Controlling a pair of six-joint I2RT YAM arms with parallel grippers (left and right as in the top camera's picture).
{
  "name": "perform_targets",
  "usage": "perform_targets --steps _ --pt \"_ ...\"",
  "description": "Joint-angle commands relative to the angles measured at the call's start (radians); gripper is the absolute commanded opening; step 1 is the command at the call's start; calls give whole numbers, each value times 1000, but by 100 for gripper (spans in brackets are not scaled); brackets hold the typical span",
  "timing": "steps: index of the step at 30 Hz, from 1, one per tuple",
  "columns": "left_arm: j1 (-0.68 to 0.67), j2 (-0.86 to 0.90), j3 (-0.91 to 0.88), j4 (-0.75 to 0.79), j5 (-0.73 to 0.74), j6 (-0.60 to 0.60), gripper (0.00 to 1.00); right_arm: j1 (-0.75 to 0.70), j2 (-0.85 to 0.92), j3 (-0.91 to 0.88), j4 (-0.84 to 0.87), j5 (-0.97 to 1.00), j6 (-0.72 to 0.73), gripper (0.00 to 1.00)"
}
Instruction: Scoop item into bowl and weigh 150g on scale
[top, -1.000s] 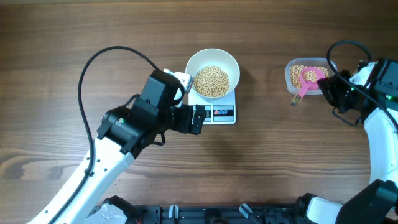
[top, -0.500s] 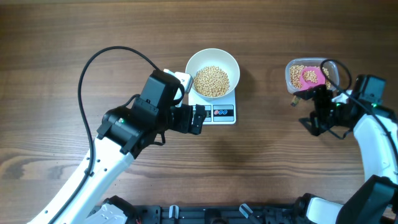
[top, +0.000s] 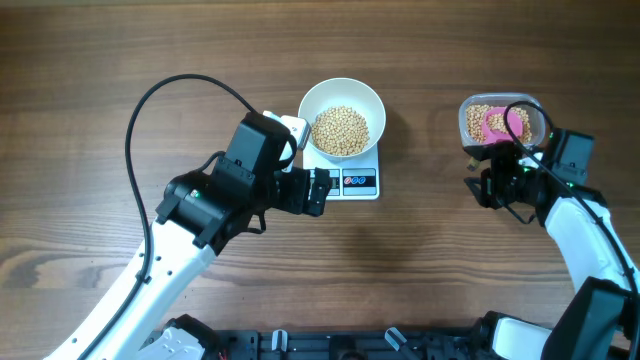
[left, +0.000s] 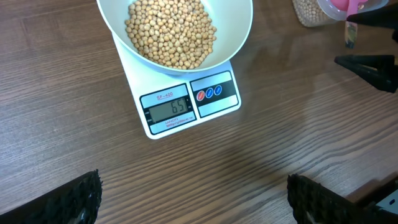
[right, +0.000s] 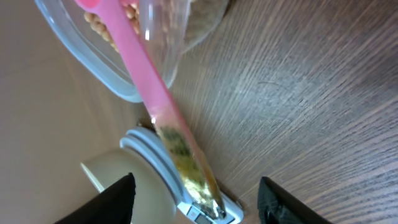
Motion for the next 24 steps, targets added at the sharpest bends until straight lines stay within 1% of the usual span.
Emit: perform_targets --steps 1,7,9,11,12,24 --pt "-5 -1 -4 2 -10 21 100 27 -10 -8 -12 93 24 62" --pt "-5 -1 -4 2 -10 21 100 33 -10 -8 21 150 21 60" --pt "-5 -1 -4 2 -10 21 100 32 -10 -8 23 172 21 56" --pt "-5 -1 -4 2 -10 21 100 33 -10 -8 32 173 21 49" --pt "-5 -1 -4 2 -10 21 100 33 -10 -8 39 172 21 48" --pt "-5 -1 -4 2 -10 21 100 33 -2 -8 87 173 24 48"
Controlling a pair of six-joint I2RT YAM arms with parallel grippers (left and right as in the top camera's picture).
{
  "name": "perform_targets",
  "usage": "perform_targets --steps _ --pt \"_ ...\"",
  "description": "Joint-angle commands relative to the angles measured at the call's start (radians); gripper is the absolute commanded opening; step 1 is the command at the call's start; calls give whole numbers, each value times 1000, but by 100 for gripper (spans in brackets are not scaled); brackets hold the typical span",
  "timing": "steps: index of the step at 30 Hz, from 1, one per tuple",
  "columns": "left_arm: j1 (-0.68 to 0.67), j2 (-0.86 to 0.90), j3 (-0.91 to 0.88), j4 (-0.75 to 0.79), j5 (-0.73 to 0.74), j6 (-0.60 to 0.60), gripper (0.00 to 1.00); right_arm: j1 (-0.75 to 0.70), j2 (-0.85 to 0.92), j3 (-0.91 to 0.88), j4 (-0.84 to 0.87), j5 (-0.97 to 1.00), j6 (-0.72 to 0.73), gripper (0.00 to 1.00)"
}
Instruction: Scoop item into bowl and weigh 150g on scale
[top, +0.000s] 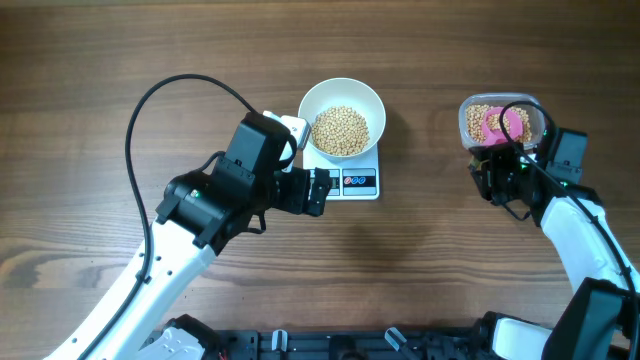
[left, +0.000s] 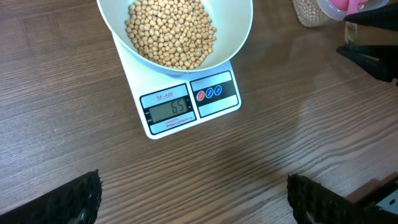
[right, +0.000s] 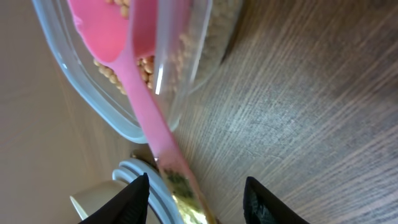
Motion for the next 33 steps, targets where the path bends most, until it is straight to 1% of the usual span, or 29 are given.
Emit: perform_targets --steps 1,20,23,28,33 --pt "-5 -1 -4 2 -10 21 100 5 3 -5 27 23 4 48" --pt "-5 -1 -4 2 -10 21 100 6 25 -5 19 23 3 48" --pt "-5 -1 -4 2 -10 21 100 24 38 -5 10 24 1 48" --pt "-5 -1 -4 2 -10 21 100 37 49 -5 39 23 4 49" --pt "-5 -1 -4 2 -10 21 100 37 49 -5 23 24 0 45"
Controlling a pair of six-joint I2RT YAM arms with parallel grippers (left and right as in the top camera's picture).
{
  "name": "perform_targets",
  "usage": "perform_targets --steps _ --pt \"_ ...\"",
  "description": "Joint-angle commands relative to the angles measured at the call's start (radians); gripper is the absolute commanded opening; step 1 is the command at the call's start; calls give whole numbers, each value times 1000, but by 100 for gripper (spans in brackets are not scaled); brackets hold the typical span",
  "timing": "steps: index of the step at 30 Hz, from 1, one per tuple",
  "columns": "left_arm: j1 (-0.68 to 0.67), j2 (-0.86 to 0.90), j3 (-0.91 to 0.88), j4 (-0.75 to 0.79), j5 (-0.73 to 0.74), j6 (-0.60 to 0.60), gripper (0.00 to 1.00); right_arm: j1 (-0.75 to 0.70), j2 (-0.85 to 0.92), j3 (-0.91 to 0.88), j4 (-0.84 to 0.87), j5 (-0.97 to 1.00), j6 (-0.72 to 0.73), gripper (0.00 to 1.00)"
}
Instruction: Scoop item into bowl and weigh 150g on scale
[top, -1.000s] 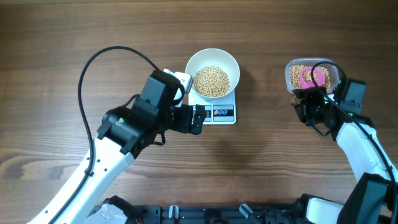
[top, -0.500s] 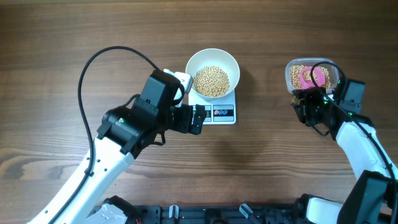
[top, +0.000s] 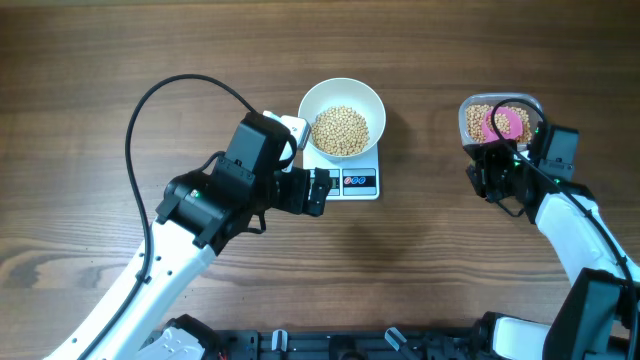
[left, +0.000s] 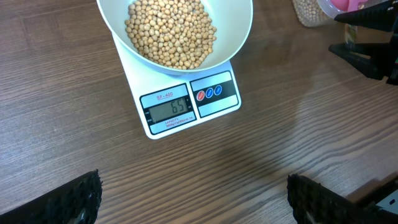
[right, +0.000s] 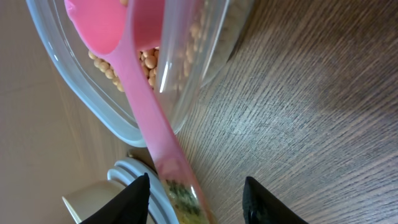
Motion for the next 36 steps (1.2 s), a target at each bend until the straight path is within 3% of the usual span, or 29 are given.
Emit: perform_targets --steps 1,4,7,12,36 --pt "-5 -1 -4 2 -10 21 100 4 14 -4 -23 18 1 44" --pt "-5 -1 -4 2 -10 21 100 4 14 -4 -30 53 -4 36" --pt "-5 -1 -4 2 -10 21 100 4 14 -4 -25 58 -34 18" --pt "-5 -1 -4 2 -10 21 100 4 14 -4 -29 42 -88 6" --pt "-5 -1 -4 2 -10 21 100 3 -163 82 -138 -5 -472 4"
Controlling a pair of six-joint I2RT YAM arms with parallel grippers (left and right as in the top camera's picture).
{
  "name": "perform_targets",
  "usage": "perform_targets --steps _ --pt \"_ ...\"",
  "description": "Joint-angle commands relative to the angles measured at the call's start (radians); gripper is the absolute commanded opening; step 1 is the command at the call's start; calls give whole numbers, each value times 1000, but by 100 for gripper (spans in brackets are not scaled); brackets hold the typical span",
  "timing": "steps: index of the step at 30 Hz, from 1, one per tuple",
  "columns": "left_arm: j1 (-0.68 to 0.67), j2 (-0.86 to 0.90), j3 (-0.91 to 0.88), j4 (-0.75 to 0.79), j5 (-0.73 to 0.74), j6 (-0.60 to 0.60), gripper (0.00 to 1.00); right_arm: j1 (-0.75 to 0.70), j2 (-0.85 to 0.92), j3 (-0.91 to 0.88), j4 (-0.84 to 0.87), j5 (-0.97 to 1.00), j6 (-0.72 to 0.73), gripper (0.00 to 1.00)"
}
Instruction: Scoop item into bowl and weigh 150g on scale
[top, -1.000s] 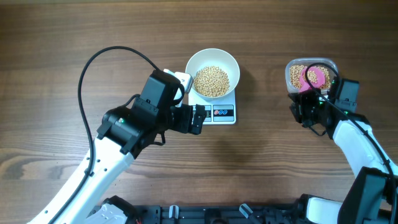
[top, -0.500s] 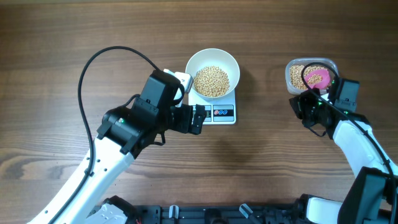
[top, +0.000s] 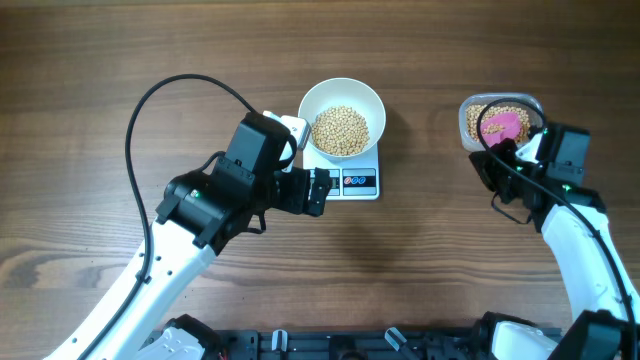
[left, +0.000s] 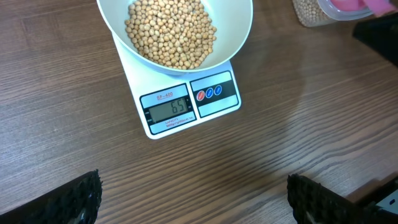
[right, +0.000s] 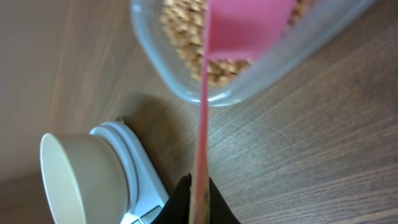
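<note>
A white bowl (top: 342, 118) of beige beans stands on the white scale (top: 348, 182); its display (left: 173, 106) reads 65. At the right, a clear container (top: 500, 122) holds more beans and the head of a pink scoop (top: 505, 125). My right gripper (right: 199, 199) is shut on the scoop's handle (right: 201, 143), just in front of the container (right: 249, 62). The scoop's head (right: 249, 25) lies over the beans. My left gripper (left: 189, 202) stands open over bare table in front of the scale, with nothing between its fingers.
The left arm (top: 200, 210) reaches across the table's left half, with a black cable (top: 170, 90) looping behind it. The scale and the container are a short gap of bare wood apart.
My right gripper was open around the pink handle and is now shut on it. The scoop has turned so that its handle runs straight out of the jaws. The left arm and the display are unchanged.
At all three earlier moments the right gripper's fingers stood wide apart on either side of the pink handle, shifting slightly by the container, while the scoop rested in the beans. Now they grip the handle. The scale showed 65 throughout and the left arm stayed still.
</note>
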Motion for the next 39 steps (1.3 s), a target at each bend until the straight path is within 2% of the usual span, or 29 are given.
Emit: perform_targets --steps 1,11,22,32,39 --pt "-5 -1 -4 2 -10 21 100 3 -31 61 -28 -11 -81 4" --pt "-5 -1 -4 2 -10 21 100 -19 -31 171 -138 -4 -175 4" --pt "-5 -1 -4 2 -10 21 100 -94 33 179 -150 -18 -297 4" --pt "-5 -1 -4 2 -10 21 100 -96 119 184 -150 -76 -566 4" --pt "-5 -1 -4 2 -10 21 100 -95 119 299 -240 -70 -694 4"
